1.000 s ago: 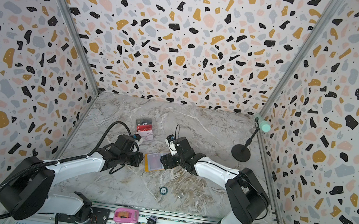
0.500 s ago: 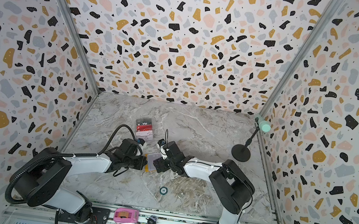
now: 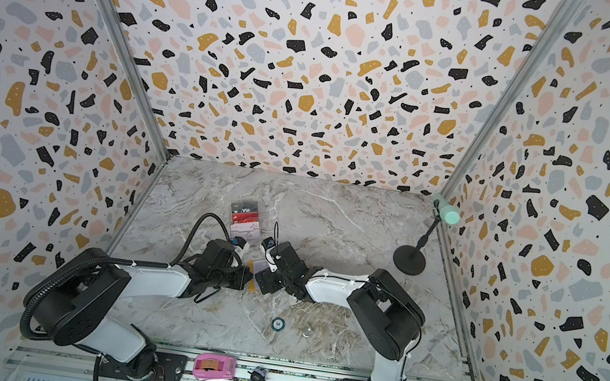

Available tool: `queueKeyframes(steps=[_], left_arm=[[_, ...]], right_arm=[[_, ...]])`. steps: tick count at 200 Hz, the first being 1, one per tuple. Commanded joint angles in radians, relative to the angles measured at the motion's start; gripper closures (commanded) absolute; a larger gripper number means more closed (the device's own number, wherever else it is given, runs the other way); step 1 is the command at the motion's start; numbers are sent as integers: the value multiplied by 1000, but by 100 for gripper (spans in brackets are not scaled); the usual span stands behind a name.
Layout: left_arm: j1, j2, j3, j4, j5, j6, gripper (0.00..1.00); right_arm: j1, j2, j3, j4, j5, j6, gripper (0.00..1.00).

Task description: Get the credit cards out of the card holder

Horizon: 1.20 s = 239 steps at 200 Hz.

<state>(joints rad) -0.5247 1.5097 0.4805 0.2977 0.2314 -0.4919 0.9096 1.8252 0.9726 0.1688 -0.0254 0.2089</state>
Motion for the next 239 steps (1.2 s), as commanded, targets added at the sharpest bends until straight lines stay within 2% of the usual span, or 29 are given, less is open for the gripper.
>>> queueKeyframes(steps=[1, 71, 98, 147, 239], left_arm=[[-8, 32, -39, -18, 3, -13, 100], [-8, 30, -54, -17, -6, -15, 100], [-8, 36, -58, -12, -4, -12, 100], [-8, 47, -56, -12, -6, -10, 100], [-8, 54, -44, -31, -9, 10, 100]], right_arm=[[5, 19, 28, -4, 25, 5, 16], [6, 52, 22, -20, 58, 26, 27], [6, 45, 5, -8, 59, 33, 37], [5, 24, -8, -5, 89, 42, 48], [-6, -32, -17, -57, 218, 80, 50]])
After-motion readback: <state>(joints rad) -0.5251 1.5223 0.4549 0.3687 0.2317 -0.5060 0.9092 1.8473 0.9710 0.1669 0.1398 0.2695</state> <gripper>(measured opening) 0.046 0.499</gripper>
